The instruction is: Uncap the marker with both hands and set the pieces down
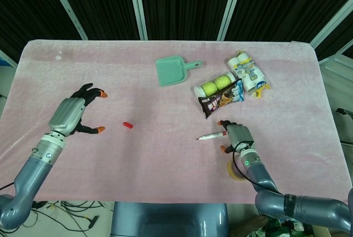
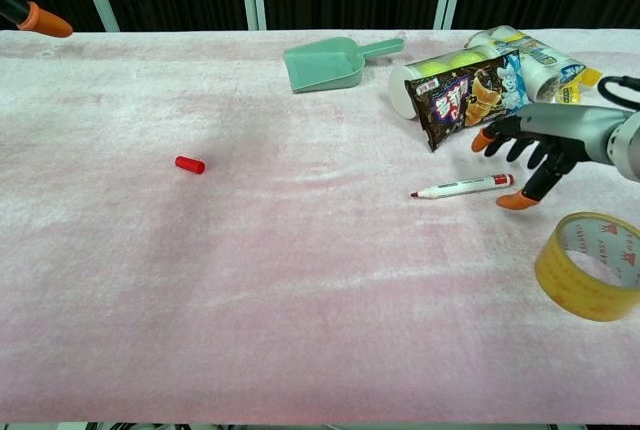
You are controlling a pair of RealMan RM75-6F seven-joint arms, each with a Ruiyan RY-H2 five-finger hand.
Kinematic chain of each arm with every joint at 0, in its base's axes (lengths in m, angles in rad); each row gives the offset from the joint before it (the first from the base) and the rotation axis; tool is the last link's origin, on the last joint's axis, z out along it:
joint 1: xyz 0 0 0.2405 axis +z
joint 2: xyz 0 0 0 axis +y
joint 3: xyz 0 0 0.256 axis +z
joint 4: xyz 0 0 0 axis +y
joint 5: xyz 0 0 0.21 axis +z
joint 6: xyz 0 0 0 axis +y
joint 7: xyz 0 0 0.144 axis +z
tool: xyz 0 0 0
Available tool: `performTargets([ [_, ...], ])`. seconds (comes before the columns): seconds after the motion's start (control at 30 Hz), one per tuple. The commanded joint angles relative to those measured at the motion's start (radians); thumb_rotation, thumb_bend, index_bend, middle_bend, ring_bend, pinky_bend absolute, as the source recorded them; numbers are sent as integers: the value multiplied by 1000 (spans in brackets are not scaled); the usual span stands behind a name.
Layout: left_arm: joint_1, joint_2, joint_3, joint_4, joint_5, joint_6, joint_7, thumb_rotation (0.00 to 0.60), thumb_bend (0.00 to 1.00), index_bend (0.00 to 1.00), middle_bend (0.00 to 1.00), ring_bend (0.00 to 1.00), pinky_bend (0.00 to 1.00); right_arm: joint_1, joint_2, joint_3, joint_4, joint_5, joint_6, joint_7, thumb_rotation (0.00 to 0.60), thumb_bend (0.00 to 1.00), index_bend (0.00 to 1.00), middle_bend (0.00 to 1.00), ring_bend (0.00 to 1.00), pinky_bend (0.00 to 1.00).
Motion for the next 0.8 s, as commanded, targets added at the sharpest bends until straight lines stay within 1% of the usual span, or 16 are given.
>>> performTargets([
  [0.03,23,7,18,-2,47,53,50,600,88,230,179,18,100,-23,55,57,-50,-95,81,56,600,203,194,138,149,196],
  [0.13,53,16,38,-2,75,108,92,600,87,230,178,17,81,-53,120,91,-95,-170,154,89,600,201,194,137,149,195],
  [0.23,99,33,74,-7,100,162,133,600,78,225,177,16,78,-112,231,112,-173,-274,238,139,600,201,194,136,149,196],
  [0.3,122,42,98,-4,120,178,145,600,60,216,175,14,77,-156,298,111,-216,-337,267,183,600,200,194,136,149,195],
  [0.33,140,46,109,0,132,195,147,600,59,216,175,14,78,-192,344,105,-239,-391,289,222,600,200,194,136,150,196],
  [0.43,177,48,140,8,169,220,132,600,59,216,175,14,87,-274,422,80,-257,-525,344,316,600,199,193,136,151,196],
  [0.47,190,45,149,9,184,228,114,600,59,216,175,14,89,-302,441,69,-255,-569,364,354,600,199,193,136,151,196],
  [0.53,223,36,174,27,228,248,72,600,59,216,175,14,90,-372,480,29,-223,-698,411,454,600,199,194,136,151,195],
  [0.57,240,30,189,47,254,261,65,600,59,216,174,14,90,-406,493,6,-191,-760,436,499,600,199,194,136,151,195],
  [0.63,273,13,209,90,287,296,71,600,59,215,171,14,90,-455,509,-32,-134,-845,472,547,600,200,194,132,151,195],
  [0.7,298,-11,220,121,311,328,80,600,59,215,165,14,90,-493,518,-63,-89,-903,500,574,600,200,194,126,151,195],
  [0.8,339,-38,243,172,350,365,54,600,50,215,149,14,90,-547,519,-106,-6,-977,543,606,600,200,193,121,149,195],
])
